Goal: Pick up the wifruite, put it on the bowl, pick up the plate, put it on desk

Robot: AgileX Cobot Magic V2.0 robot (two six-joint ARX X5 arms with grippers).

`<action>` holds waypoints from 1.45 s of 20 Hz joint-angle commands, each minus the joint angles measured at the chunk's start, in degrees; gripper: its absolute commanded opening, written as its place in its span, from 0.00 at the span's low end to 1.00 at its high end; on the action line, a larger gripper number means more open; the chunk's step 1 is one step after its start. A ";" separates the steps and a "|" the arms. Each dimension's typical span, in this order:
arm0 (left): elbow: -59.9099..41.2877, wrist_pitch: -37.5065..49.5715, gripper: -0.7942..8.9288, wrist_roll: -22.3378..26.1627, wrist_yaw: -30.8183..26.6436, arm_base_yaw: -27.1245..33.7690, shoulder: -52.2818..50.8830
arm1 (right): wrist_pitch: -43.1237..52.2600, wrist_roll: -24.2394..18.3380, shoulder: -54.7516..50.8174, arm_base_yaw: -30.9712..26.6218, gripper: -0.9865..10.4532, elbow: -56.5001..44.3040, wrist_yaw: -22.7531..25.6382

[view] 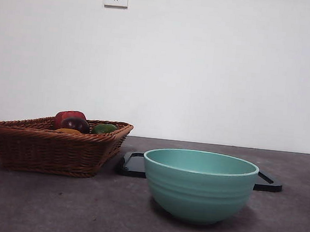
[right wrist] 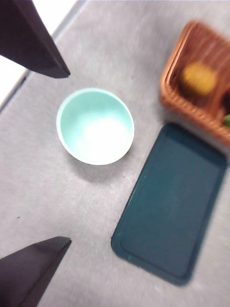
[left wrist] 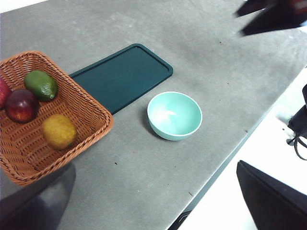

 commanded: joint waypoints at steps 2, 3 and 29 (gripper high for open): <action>0.63 0.37 0.69 0.66 0.26 -0.31 0.11 | -2.95 -0.63 -7.15 0.37 0.62 1.18 -0.04; 0.63 0.39 0.69 0.66 0.28 -0.31 0.11 | -3.98 -0.63 -9.40 0.37 0.62 1.18 -0.04; 0.63 0.35 0.11 0.66 0.26 -0.31 0.11 | -8.26 -0.24 -20.41 0.33 0.09 1.18 0.00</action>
